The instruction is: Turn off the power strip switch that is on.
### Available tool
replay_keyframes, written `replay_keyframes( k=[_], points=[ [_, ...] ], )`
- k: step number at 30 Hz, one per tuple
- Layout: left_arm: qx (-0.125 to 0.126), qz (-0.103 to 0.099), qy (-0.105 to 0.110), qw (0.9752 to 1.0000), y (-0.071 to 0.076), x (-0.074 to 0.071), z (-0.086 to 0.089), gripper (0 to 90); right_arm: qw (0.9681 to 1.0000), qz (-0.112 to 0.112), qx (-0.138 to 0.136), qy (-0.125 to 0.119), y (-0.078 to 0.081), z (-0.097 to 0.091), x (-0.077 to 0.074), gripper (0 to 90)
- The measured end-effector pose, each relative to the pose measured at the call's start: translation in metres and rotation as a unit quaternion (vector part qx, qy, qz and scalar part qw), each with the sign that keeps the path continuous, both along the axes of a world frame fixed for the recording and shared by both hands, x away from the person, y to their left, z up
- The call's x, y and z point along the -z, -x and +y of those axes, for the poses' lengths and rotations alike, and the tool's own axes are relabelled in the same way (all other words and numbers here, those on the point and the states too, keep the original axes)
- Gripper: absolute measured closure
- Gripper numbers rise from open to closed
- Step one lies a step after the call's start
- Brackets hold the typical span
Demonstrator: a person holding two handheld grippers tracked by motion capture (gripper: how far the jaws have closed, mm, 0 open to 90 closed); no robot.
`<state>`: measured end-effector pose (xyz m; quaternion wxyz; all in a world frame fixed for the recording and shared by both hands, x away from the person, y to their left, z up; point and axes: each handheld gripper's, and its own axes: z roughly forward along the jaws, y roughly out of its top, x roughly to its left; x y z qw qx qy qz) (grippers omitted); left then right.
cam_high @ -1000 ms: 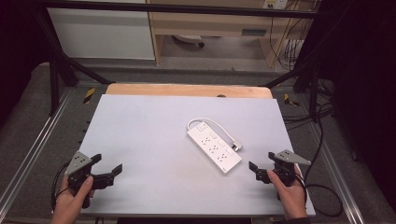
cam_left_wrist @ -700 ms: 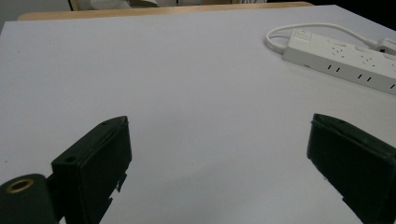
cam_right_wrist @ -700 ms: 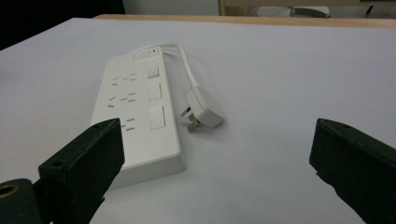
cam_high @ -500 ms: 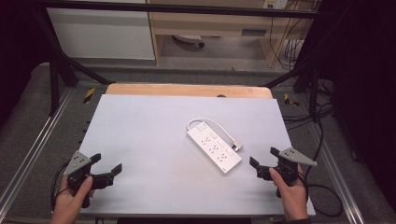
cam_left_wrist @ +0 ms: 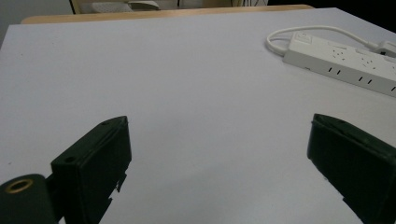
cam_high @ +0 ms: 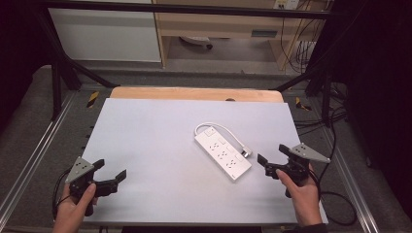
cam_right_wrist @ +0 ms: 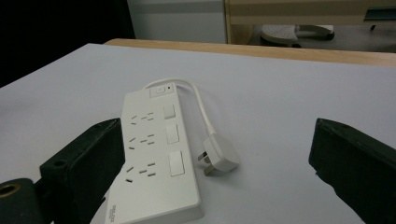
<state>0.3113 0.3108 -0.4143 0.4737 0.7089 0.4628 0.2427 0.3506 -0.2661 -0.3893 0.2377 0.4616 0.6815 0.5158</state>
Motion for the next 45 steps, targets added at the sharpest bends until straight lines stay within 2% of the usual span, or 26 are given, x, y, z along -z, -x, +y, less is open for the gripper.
replay_keyframes(
  k=[11,21,25,28,35,36,39,40,41,43,45],
  points=[
    [0.004,0.005,-0.001,1.0,-0.001,0.001,-0.001,6.2,0.9999,-0.001,-0.012,0.003,-0.019,0.015,-0.012,6.2],
    [0.004,0.006,-0.001,1.0,-0.001,0.001,-0.001,6.2,0.9995,-0.016,-0.027,0.004,-0.038,0.031,-0.037,5.7],
    [0.005,0.006,-0.001,1.0,-0.001,0.001,-0.001,6.2,0.9995,-0.018,-0.026,0.006,-0.04,0.034,-0.04,5.6],
    [0.005,0.007,-0.002,1.0,-0.001,0.002,-0.001,6.2,0.9995,-0.019,-0.026,0.007,-0.042,0.035,-0.041,8.8],
    [0.003,0.007,-0.002,1.0,-0.001,0.002,-0.001,6.2,0.9991,-0.03,-0.029,0.01,-0.045,0.038,-0.046,28.6],
    [0.004,0.006,-0.002,1.0,-0.001,0.002,-0.001,6.2,0.9991,-0.03,-0.029,0.01,-0.045,0.038,-0.046,28.6],
    [0.004,0.005,-0.003,1.0,-0.001,0.002,-0.001,6.2,0.9987,-0.038,-0.031,0.017,-0.047,0.039,-0.049,36.9],
    [0.004,0.006,-0.002,1.0,-0.001,0.002,-0.001,6.2,0.9985,-0.043,-0.03,0.018,-0.049,0.041,-0.051,42.8],
    [0.004,0.006,-0.002,1.0,-0.001,0.002,-0.001,6.2,0.9985,-0.043,-0.03,0.018,-0.049,0.041,-0.051,42.8],
    [0.004,0.006,-0.003,1.0,-0.001,0.002,0.0,6.2,0.9982,-0.046,-0.031,0.023,-0.052,0.043,-0.053,51.1],
    [0.004,0.006,-0.002,1.0,-0.001,0.002,-0.001,6.2,0.9981,-0.048,-0.029,0.023,-0.053,0.043,-0.054,53.6]
  ],
)
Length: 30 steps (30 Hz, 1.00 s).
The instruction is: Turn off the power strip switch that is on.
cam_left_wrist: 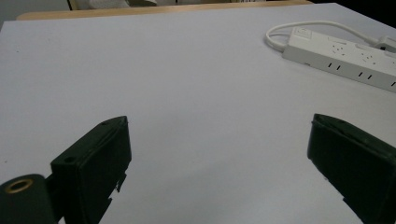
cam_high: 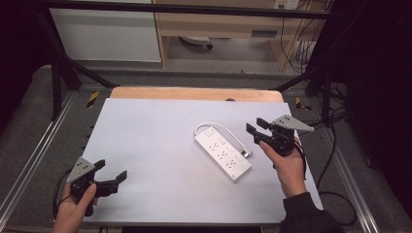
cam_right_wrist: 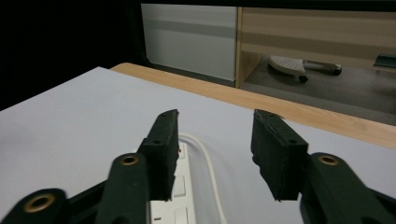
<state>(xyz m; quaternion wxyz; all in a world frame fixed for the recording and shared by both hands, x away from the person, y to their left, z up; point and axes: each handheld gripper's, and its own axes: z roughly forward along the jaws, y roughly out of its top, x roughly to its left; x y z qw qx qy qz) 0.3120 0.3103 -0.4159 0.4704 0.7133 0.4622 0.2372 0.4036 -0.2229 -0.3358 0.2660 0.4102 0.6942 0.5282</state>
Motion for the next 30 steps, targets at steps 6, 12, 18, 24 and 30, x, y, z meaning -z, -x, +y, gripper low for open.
replay_keyframes(
  k=[6,12,18,24,30],
  points=[
    [0.0,-0.001,0.0,1.0,0.0,0.0,0.0,6.2,0.9999,-0.01,0.0,0.002,-0.006,0.003,-0.002,65.0],
    [0.001,-0.002,0.0,1.0,0.0,0.0,0.0,6.2,0.9999,-0.016,-0.004,0.005,-0.012,0.007,-0.001,73.0],
    [0.001,-0.001,0.0,1.0,0.0,0.0,0.0,6.2,0.9996,-0.024,-0.013,0.012,-0.019,0.013,0.001,80.6],
    [0.001,-0.002,0.0,1.0,0.0,0.0,0.001,6.2,0.9994,-0.022,-0.021,0.018,-0.026,0.019,0.005,85.6],
    [0.001,-0.004,-0.001,1.0,0.0,0.0,0.001,6.2,0.9994,-0.017,-0.019,0.021,-0.03,0.022,0.008,88.7]
  ],
)
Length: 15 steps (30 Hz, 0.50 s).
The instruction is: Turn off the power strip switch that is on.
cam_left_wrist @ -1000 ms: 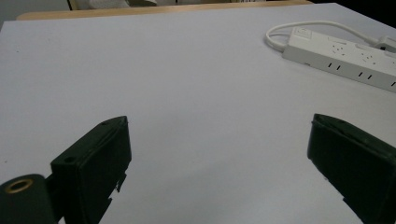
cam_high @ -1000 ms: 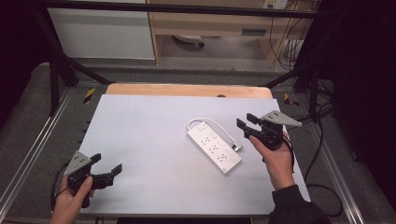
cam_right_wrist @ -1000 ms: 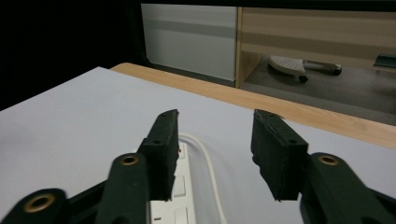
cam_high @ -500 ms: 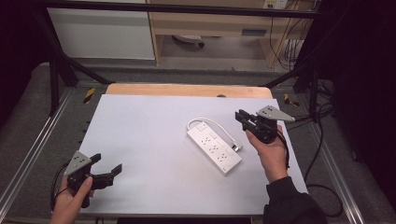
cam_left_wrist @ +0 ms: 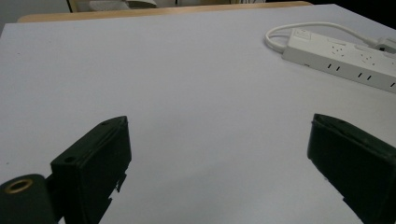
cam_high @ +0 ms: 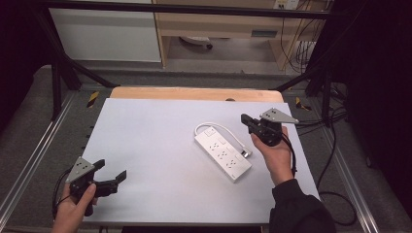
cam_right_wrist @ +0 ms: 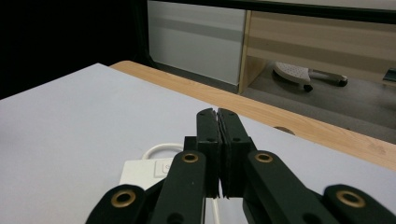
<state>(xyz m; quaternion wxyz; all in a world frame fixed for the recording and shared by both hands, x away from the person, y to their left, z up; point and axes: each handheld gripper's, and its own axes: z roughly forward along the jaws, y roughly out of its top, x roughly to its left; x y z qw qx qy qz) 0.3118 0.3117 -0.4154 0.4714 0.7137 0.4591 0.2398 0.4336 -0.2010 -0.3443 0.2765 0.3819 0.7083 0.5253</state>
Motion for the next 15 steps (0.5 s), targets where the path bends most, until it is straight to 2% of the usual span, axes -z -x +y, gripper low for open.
replay_keyframes(
  k=[15],
  points=[
    [-0.004,-0.003,0.0,1.0,0.0,0.0,0.001,6.2,0.9996,0.024,-0.003,0.017,-0.013,0.011,0.014,90.0]
  ],
)
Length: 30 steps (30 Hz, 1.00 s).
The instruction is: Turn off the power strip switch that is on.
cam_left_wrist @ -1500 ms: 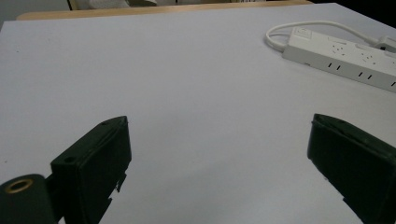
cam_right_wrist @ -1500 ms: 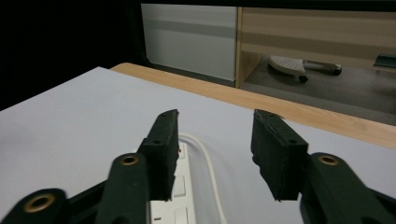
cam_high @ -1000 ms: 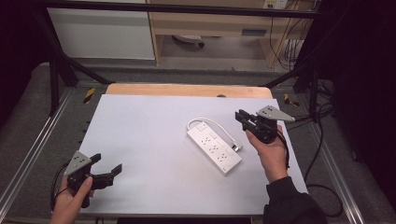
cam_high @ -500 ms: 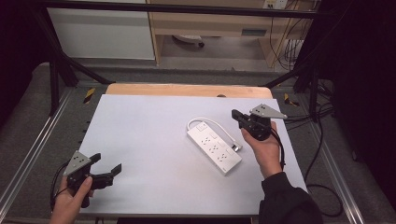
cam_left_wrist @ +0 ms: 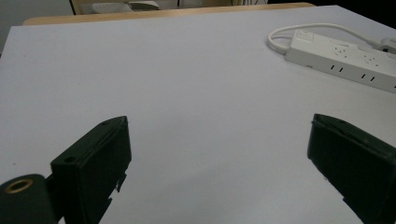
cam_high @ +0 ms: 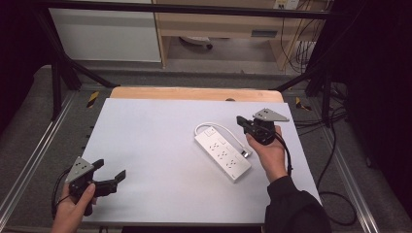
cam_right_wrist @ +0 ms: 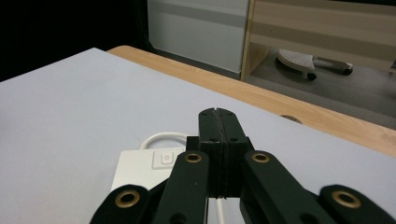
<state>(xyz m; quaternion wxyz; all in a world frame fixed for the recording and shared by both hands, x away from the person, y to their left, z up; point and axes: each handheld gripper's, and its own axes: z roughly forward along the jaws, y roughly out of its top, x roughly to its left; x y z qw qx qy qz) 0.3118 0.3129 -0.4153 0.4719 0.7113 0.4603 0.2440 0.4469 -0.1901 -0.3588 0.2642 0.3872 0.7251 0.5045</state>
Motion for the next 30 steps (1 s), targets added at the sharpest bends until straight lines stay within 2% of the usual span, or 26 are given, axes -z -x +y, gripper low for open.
replay_keyframes(
  k=[10,30],
  points=[
    [-0.001,-0.002,-0.003,1.0,0.0,0.0,0.001,6.2,0.9997,0.02,-0.005,0.009,-0.006,0.008,0.011,90.0],
    [0.0,-0.009,-0.004,1.0,0.0,0.0,0.001,6.2,0.9985,0.047,-0.012,0.024,-0.012,0.017,0.025,90.0]
  ],
)
